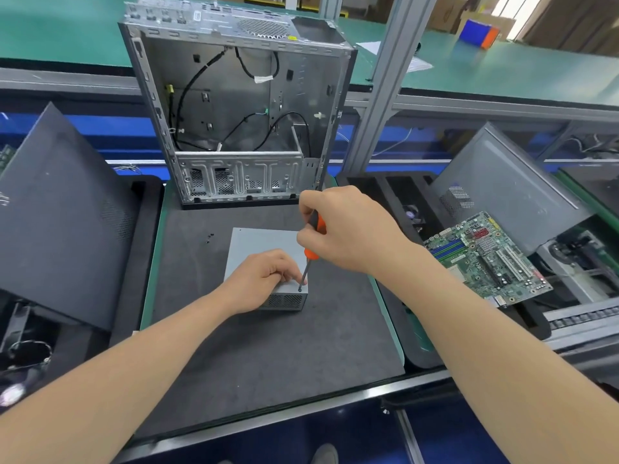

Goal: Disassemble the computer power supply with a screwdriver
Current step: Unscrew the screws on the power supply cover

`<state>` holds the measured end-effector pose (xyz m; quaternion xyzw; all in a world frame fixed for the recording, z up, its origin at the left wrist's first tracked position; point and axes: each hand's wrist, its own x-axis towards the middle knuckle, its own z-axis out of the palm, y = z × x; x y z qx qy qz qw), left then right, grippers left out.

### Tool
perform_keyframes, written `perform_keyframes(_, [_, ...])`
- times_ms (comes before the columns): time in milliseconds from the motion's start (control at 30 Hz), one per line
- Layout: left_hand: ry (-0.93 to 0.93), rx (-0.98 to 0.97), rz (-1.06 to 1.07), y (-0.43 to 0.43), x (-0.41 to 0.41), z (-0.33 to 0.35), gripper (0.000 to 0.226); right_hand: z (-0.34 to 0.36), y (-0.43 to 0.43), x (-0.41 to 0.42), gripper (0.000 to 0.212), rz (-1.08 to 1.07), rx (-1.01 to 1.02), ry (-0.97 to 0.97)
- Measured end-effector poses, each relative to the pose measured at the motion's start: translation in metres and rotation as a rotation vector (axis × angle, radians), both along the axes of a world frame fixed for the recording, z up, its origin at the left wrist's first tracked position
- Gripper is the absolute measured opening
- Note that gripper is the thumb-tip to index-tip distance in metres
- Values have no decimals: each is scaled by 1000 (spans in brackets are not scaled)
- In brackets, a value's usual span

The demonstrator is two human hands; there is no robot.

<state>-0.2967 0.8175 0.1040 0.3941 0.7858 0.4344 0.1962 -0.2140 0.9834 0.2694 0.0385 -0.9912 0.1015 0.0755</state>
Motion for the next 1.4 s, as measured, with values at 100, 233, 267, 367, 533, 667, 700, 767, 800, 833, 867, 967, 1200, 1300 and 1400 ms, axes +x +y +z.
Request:
perform_keyframes(100, [-1, -3, -9, 0, 0, -1, 64, 0, 0, 0, 8, -2, 15, 15])
perform_keyframes(233, [2, -5, -14, -1, -1, -2, 66, 0, -2, 1, 9, 5, 14, 2])
perform_keyframes(267, [0, -3, -13, -1, -1, -2, 66, 0, -3, 1, 9, 6, 13, 6])
perform_keyframes(367, [-3, -2, -13, -1, 0, -1, 65, -1, -4, 1, 9, -1, 5, 12])
perform_keyframes(533, [-12, -3, -23, -1, 2, 0, 53, 5, -3, 2, 9, 46, 1, -64])
perform_keyframes(667, [-49, 47, -23, -1, 8, -1, 30, 10, -5, 3, 10, 28, 46, -100])
perform_keyframes(700, [-30, 46, -22, 0, 10, -1, 27, 9, -7, 4, 11, 4, 72, -94])
perform_keyframes(767, [18, 44, 1, 2, 13, -3, 23, 7, -11, 5, 16, -32, 114, -65])
perform_keyframes(800, [23, 51, 27, 4, 14, -4, 22, 6, -13, 5, 20, -38, 126, -57])
perform_keyframes(833, [30, 54, 48, 5, 16, -4, 22, 7, -14, 6, 22, -37, 118, -65])
perform_keyframes(867, [45, 57, 60, 5, 18, -5, 23, 9, -15, 6, 22, -34, 81, -89])
perform_keyframes(967, [90, 61, 76, 7, 21, -3, 32, 15, -15, 4, 23, -28, -34, -183])
perform_keyframes(1200, [67, 21, 31, 7, 17, 5, 26, 5, -26, 7, 28, -94, 181, -42])
perform_keyframes(1300, [7, -5, -5, 8, 11, 20, 18, 1, -29, 4, 30, -104, 238, 1])
perform_keyframes(1400, [-135, 126, 24, 9, 6, 37, 14, 2, -28, -3, 22, -89, 211, -55])
